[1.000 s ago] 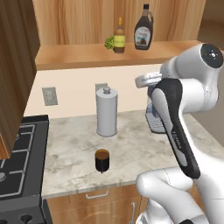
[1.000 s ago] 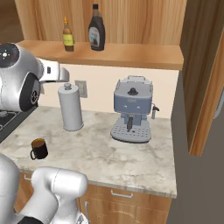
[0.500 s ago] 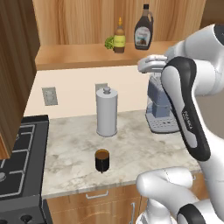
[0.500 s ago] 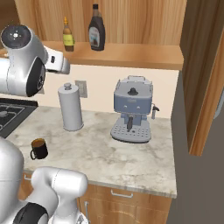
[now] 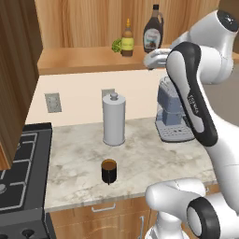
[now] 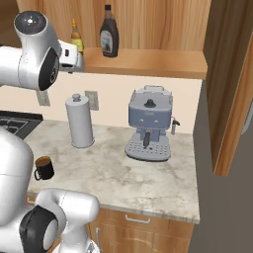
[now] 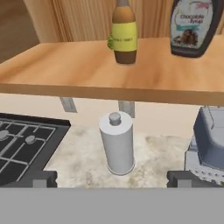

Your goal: Pick the syrup bottle and honey bottle from the cabinet and place them next to the mug.

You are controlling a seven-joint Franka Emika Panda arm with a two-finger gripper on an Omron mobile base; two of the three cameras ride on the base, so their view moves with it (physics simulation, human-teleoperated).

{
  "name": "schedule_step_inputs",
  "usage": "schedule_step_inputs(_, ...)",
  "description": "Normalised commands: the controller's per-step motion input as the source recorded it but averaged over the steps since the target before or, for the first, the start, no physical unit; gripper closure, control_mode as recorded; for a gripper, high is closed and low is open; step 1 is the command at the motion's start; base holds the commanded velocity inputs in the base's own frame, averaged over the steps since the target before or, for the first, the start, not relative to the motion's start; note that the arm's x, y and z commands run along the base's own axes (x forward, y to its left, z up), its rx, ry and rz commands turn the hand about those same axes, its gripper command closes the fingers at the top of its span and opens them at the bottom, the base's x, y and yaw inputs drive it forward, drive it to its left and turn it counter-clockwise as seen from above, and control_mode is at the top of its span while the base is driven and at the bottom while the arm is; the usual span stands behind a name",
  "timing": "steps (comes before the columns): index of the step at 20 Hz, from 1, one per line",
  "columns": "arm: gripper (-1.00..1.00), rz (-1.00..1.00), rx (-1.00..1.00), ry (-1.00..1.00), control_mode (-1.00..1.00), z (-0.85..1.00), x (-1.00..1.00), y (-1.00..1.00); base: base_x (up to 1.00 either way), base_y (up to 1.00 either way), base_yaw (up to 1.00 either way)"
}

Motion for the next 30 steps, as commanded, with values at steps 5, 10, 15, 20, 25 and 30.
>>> schedule_step_inputs(5, -1.00, -0.03, 0.00, -0.19, -1.00, 0.00, 0.42, 0.24, 0.00, 0.00, 0.00)
schedule_step_inputs(10, -1.00, -0.11, 0.00, -0.11, -1.00, 0.06, 0.38, 0.29, 0.00, 0.00, 0.00)
schedule_step_inputs(15, -1.00, -0.05, 0.00, 0.01, -1.00, 0.29, 0.27, 0.05, 0.00, 0.00, 0.00)
schedule_step_inputs(20, -1.00, 0.00, 0.00, 0.12, -1.00, 0.39, 0.22, -0.06, 0.00, 0.00, 0.00)
schedule_step_inputs(25, -1.00, 0.00, 0.00, 0.00, -1.00, 0.01, 0.20, -0.15, 0.00, 0.00, 0.00)
schedule_step_inputs(30, -1.00, 0.00, 0.00, 0.00, -1.00, -0.04, 0.32, -0.07, 0.00, 0.00, 0.00)
